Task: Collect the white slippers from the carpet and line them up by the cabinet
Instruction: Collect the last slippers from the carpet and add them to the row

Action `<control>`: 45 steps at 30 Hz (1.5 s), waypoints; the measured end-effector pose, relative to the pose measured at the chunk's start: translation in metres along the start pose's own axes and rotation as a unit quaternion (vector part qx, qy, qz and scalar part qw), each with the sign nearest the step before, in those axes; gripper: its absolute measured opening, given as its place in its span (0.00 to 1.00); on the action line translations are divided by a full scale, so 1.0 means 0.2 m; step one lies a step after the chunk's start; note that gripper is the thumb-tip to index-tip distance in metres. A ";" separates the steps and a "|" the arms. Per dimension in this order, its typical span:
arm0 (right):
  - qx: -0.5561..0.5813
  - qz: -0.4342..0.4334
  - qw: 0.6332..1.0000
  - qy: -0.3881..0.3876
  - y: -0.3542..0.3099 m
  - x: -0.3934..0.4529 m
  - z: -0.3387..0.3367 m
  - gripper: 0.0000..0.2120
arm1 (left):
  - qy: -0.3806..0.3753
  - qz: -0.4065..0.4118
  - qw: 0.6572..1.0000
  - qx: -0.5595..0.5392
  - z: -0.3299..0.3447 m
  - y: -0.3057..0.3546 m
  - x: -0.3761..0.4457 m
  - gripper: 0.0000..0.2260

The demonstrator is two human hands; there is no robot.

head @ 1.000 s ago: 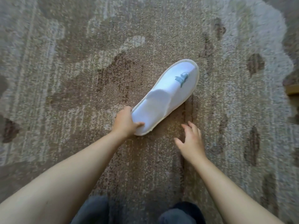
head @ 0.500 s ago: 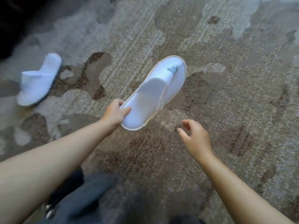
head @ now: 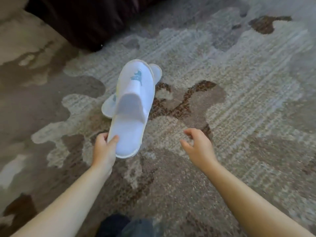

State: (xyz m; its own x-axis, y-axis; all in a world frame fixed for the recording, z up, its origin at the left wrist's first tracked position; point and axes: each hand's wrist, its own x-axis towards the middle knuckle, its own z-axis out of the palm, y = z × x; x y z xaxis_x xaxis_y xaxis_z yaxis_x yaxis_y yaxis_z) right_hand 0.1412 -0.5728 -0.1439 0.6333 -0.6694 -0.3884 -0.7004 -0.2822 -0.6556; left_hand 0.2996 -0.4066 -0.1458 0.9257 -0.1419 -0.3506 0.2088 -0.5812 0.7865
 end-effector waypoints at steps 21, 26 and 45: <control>-0.090 -0.113 0.989 0.035 -0.65 0.69 0.54 0.20 | 0.036 -0.064 0.993 -0.095 -0.32 -0.16 0.52 0.04; 0.018 -0.081 0.993 0.081 -0.47 0.48 0.34 0.22 | 0.012 -0.049 0.995 -0.080 -0.25 -0.06 0.38 0.05; 0.141 0.211 0.928 0.274 -1.07 -1.55 -1.72 0.20 | -0.256 0.027 0.966 0.002 -0.68 1.88 -1.39 0.05</control>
State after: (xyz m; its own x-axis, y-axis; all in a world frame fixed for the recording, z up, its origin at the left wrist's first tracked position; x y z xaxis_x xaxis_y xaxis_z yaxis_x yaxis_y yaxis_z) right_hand -0.0186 -0.5404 0.3401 0.0066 -0.9499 -0.3124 -0.6842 0.2235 -0.6942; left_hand 0.1631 -0.4769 0.3160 0.6576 -0.5494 -0.5154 0.1625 -0.5646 0.8092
